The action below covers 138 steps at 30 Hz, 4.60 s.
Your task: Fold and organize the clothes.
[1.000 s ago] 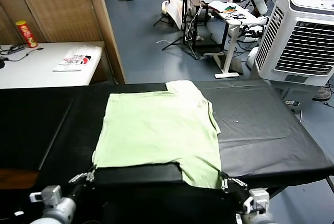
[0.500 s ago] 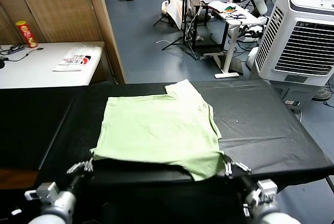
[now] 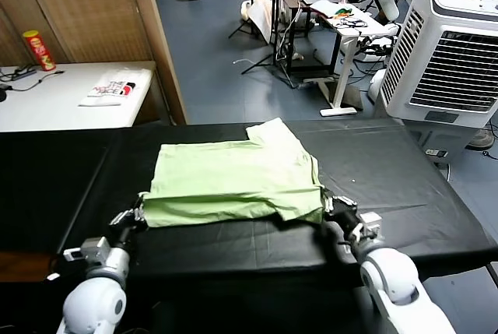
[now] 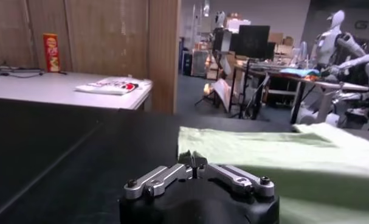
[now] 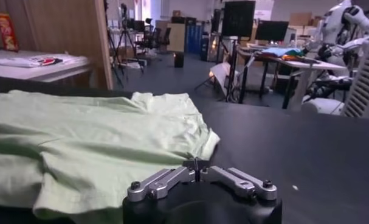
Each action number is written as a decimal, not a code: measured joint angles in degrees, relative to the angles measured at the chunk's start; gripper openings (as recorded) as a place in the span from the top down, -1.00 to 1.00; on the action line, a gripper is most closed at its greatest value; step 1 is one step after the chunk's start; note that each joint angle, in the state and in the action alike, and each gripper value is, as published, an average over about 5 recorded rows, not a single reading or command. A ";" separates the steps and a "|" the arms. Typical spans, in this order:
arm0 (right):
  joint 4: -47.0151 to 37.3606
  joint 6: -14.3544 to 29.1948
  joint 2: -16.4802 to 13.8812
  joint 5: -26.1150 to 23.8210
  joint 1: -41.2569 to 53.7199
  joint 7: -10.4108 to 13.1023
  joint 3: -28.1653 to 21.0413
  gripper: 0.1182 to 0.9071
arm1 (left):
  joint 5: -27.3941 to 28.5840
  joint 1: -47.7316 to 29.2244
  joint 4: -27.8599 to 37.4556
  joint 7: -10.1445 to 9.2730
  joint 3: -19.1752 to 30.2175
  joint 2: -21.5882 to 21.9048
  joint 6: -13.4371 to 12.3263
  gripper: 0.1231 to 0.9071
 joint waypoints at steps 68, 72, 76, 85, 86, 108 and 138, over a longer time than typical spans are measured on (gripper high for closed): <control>29.20 -19.12 -8.27 3.02 -28.15 6.37 7.53 0.99 | 7.52 10.52 -6.00 4.26 -1.76 7.81 4.46 0.99; 32.66 -19.04 -7.71 1.69 -32.61 6.44 8.38 0.99 | 7.42 15.44 -9.18 4.17 -2.87 8.05 4.35 0.99; 34.55 -18.94 -7.02 0.81 -35.68 6.40 8.57 0.99 | 7.26 20.77 -11.57 3.93 -4.01 7.79 3.84 0.99; 36.71 -19.96 -6.04 0.02 -38.88 5.91 8.12 0.85 | 7.24 28.65 -14.47 3.57 -5.59 7.25 2.93 0.99; 36.94 -20.14 -6.02 -0.04 -39.12 5.90 8.21 0.75 | 7.23 29.08 -14.72 3.39 -5.67 7.16 2.97 0.99; 25.98 -14.70 -10.31 9.85 -18.01 5.24 9.49 -0.72 | -1.75 22.12 -15.85 4.50 -7.55 5.51 4.87 -0.72; -31.82 -17.36 4.99 9.98 35.33 1.09 -16.96 -0.72 | -19.99 -28.05 21.73 1.02 15.15 15.12 15.20 -0.72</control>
